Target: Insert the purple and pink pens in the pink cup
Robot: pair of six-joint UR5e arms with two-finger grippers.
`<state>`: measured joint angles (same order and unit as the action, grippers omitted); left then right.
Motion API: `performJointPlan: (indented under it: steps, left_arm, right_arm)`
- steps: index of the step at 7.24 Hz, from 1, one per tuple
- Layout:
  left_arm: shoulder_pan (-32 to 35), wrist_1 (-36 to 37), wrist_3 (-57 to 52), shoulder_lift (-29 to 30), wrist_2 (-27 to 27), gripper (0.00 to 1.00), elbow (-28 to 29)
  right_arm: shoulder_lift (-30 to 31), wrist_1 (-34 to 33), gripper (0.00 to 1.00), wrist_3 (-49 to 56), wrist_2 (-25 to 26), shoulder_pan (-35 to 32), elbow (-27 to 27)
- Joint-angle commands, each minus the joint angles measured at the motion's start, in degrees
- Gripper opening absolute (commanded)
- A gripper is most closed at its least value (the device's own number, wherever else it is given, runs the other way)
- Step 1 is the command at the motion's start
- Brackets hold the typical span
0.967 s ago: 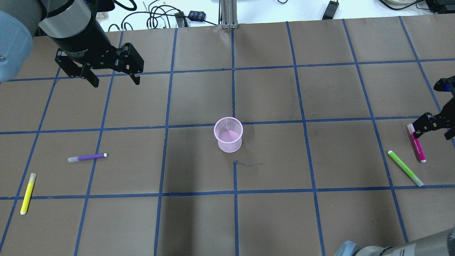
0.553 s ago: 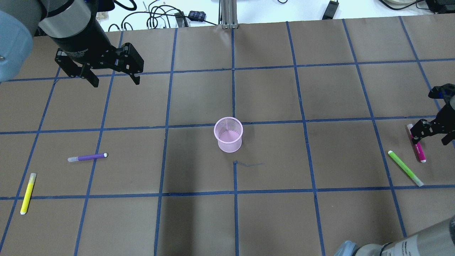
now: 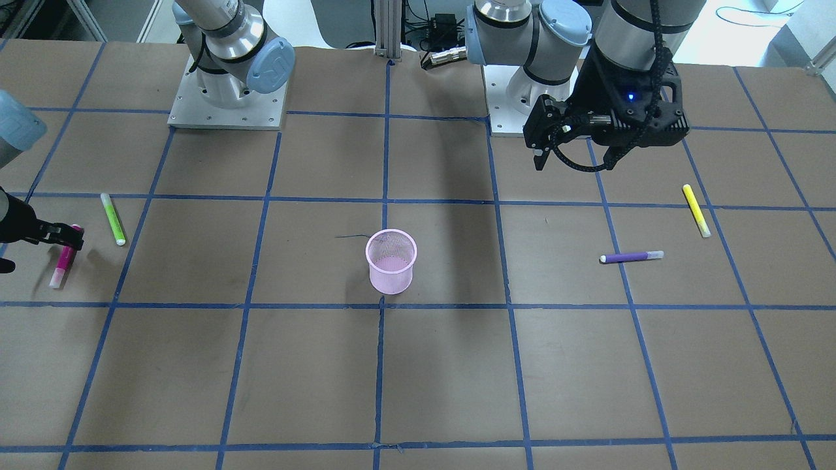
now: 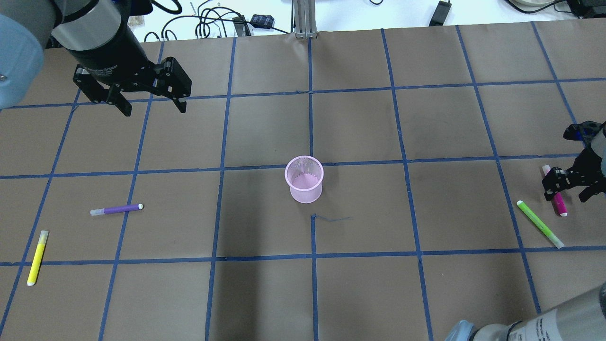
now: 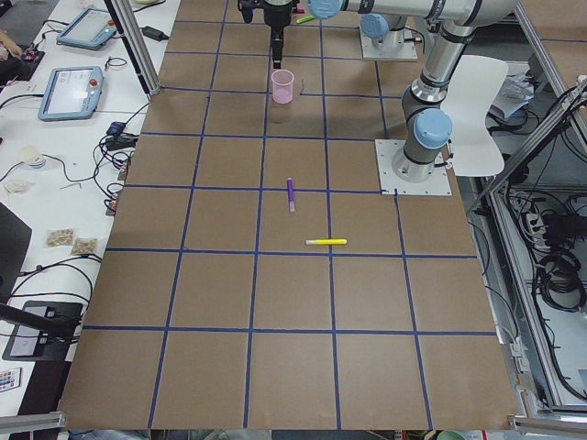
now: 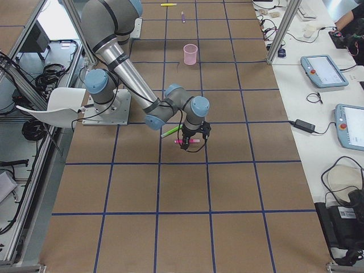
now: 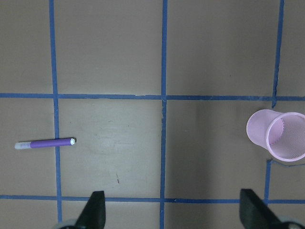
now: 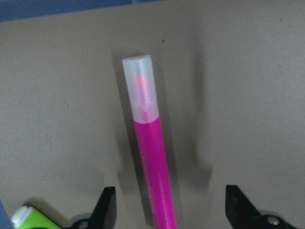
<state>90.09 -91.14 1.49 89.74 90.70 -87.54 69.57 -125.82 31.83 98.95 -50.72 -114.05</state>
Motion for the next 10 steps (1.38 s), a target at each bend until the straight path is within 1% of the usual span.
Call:
performJointPlan:
  steps: [1, 2, 3, 4, 5, 6, 7, 8, 9, 10]
  left_arm:
    - [0.00, 0.00, 0.00, 0.00, 0.00, 1.00, 0.00]
    - [0.00, 0.00, 0.00, 0.00, 0.00, 1.00, 0.00]
    - [0.17, -0.43, 0.00, 0.00, 0.17, 1.00, -0.35]
    - [-0.09, -0.61, -0.35, -0.35, 0.44, 1.00, -1.83]
    - [-2.87, -0.01, -4.01, -0.26, 2.18, 1.00, -4.54]
    - [-5.16, 3.13, -7.61, 2.00, 6.89, 1.00, -6.83]
    - [-5.27, 7.78, -18.26, 3.33, 8.33, 1.00, -9.99]
    - [-6.84, 11.13, -28.72, 3.60, 9.74, 1.00, -13.33]
    - [-8.42, 14.12, -34.48, 4.56, 14.54, 1.00, -16.32]
    - [-9.22, 15.46, -34.80, 4.66, 14.24, 1.00, -18.96]
  right_arm:
    - [0.04, 0.05, 0.50, -0.02, 0.11, -0.08, -0.47]
    - [0.21, 0.05, 0.12, 0.07, 1.67, -0.08, -0.47]
    - [0.21, 0.13, 0.00, 0.07, 1.78, 0.01, -0.47]
    - [0.30, 0.22, 0.00, 0.16, 1.60, 0.01, -0.38]
    - [0.39, 0.22, 0.00, 0.07, 1.69, -0.08, -0.30]
    - [0.47, 1.18, 0.00, 0.07, 1.78, -0.08, 0.14]
    - [1.87, 2.93, 0.00, 0.07, 1.78, -0.08, 0.84]
    - [3.71, 7.99, 0.00, -0.02, 1.69, -0.08, 3.72]
    - [4.25, 15.44, 0.00, -2.45, 1.08, -0.77, 8.53]
    - [3.99, 23.34, 0.00, -6.05, -1.02, -2.70, 13.80]
